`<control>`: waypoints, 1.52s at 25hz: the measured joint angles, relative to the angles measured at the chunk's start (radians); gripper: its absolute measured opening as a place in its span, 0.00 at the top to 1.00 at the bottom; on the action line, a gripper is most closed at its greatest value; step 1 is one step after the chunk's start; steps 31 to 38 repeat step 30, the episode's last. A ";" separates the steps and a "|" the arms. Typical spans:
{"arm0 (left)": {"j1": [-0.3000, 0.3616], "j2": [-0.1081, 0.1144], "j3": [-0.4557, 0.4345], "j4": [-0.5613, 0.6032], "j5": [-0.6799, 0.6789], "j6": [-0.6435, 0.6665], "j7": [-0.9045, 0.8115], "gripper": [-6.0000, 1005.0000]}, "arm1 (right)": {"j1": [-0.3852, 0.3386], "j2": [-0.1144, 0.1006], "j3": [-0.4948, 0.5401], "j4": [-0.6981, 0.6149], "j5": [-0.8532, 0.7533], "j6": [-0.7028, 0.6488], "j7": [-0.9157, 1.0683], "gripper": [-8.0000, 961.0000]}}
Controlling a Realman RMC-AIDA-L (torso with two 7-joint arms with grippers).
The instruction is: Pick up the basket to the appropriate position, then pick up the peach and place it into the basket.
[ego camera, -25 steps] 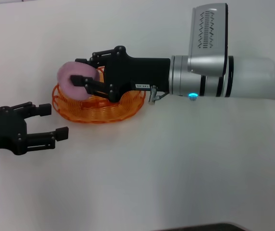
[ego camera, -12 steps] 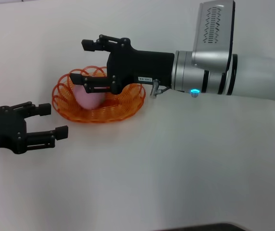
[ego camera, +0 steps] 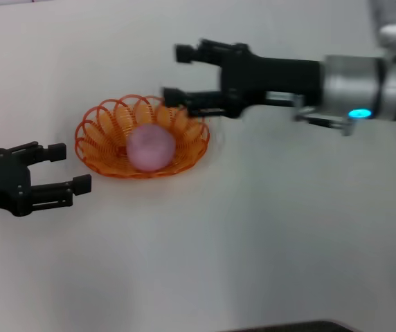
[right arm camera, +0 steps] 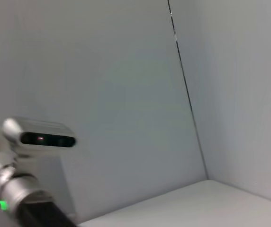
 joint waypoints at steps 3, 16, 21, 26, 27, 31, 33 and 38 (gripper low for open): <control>-0.001 0.001 -0.010 0.002 0.000 0.000 0.000 0.13 | -0.094 -0.024 -0.008 -0.198 -0.084 -0.097 0.163 0.03; 0.002 0.004 -0.026 0.001 0.009 -0.011 0.006 0.13 | -0.269 -0.106 0.125 -0.418 -0.355 -0.221 0.287 0.04; 0.007 0.004 -0.039 0.002 0.010 -0.013 0.007 0.13 | -0.260 -0.096 0.125 -0.420 -0.395 -0.215 0.292 0.04; 0.004 0.004 -0.039 0.002 0.010 -0.012 0.008 0.13 | -0.255 -0.088 0.126 -0.418 -0.408 -0.213 0.288 0.04; 0.003 0.004 -0.039 0.002 0.010 -0.011 0.008 0.13 | -0.255 -0.087 0.126 -0.418 -0.409 -0.213 0.287 0.04; 0.001 0.004 -0.038 0.001 0.009 -0.008 0.006 0.13 | -0.256 -0.085 0.126 -0.418 -0.409 -0.212 0.287 0.04; 0.001 0.004 -0.038 0.001 0.009 -0.008 0.006 0.13 | -0.256 -0.085 0.126 -0.418 -0.409 -0.212 0.287 0.04; 0.001 0.004 -0.038 0.001 0.009 -0.008 0.006 0.13 | -0.256 -0.085 0.126 -0.418 -0.409 -0.212 0.287 0.04</control>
